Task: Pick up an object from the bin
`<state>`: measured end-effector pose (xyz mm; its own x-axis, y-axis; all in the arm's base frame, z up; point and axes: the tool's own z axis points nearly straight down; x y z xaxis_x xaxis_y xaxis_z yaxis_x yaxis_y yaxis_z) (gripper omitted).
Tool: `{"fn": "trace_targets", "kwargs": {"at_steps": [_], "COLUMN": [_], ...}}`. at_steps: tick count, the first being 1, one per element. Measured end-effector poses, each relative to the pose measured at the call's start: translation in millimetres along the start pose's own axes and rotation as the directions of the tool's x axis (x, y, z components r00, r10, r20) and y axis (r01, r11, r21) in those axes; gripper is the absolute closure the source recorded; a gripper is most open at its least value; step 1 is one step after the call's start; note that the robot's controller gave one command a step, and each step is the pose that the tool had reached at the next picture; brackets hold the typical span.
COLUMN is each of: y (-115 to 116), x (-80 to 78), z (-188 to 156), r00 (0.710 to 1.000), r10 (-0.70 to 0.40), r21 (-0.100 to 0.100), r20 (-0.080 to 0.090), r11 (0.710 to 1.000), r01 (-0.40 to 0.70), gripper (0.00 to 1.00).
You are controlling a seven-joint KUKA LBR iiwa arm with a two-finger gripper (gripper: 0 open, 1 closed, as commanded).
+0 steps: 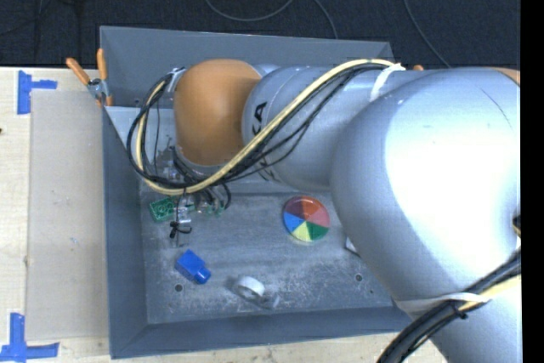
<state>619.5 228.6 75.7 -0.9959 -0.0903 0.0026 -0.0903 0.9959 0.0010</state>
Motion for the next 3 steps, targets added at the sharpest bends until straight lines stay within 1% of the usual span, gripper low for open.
{"fn": "trace_targets", "kwargs": {"at_steps": [1,2,3], "y": [9.9,0.0,-0.1], "x": [-2.3,0.0,0.0], "z": [5.3,0.5,0.6], "r00": [0.952,1.000,1.000], "r10": [-0.305,0.001,0.001], "r21": [-0.001,0.000,0.000], "r20": [0.001,-0.001,-0.001], "r11": [0.952,1.000,1.000], "r01": [0.305,-0.001,-0.001], "gripper": [0.00,1.00,1.00]}}
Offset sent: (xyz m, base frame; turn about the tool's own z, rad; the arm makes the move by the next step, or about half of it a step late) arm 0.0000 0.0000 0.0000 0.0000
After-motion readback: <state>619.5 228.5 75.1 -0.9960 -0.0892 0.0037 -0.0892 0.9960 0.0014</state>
